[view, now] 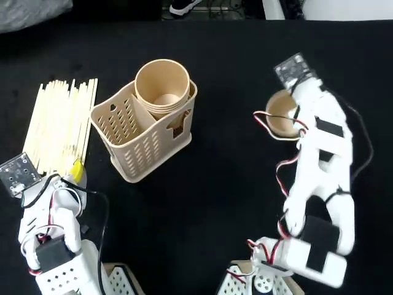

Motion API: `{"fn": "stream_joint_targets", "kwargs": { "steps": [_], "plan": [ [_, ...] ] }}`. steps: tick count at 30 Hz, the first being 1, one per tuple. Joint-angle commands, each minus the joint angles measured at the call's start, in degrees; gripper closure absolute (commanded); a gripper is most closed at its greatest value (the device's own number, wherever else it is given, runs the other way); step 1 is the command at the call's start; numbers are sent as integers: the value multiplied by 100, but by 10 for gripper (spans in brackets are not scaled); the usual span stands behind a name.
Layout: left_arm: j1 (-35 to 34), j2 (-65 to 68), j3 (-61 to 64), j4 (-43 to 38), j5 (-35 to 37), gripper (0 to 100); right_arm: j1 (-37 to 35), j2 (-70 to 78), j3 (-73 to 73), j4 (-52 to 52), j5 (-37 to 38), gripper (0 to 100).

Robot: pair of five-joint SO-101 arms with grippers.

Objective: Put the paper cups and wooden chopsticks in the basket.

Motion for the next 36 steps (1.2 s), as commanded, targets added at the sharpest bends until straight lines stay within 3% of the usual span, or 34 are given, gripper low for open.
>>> {"fn": "stream_joint_targets", "kwargs": {
  "steps": [1, 10, 17, 25, 36],
  "plan": [
    [-4, -53, -48, -141, 62, 716, -44, -910, -585, 905, -1134, 987],
    [-4, -53, -40, -141, 62, 716, -941, -1543, -2870, 3895, -3112, 987],
    [-4, -53, -48, -132, 62, 716, -2708, -1508, -5314, 5380, -4062, 987],
    [-4, -53, -57, -123, 62, 716, -4457, -1429, -6141, 5398, -4325, 987],
    [-4, -53, -57, -114, 62, 716, -4378, -66, -6053, 5398, -4325, 987]
  ]
}}
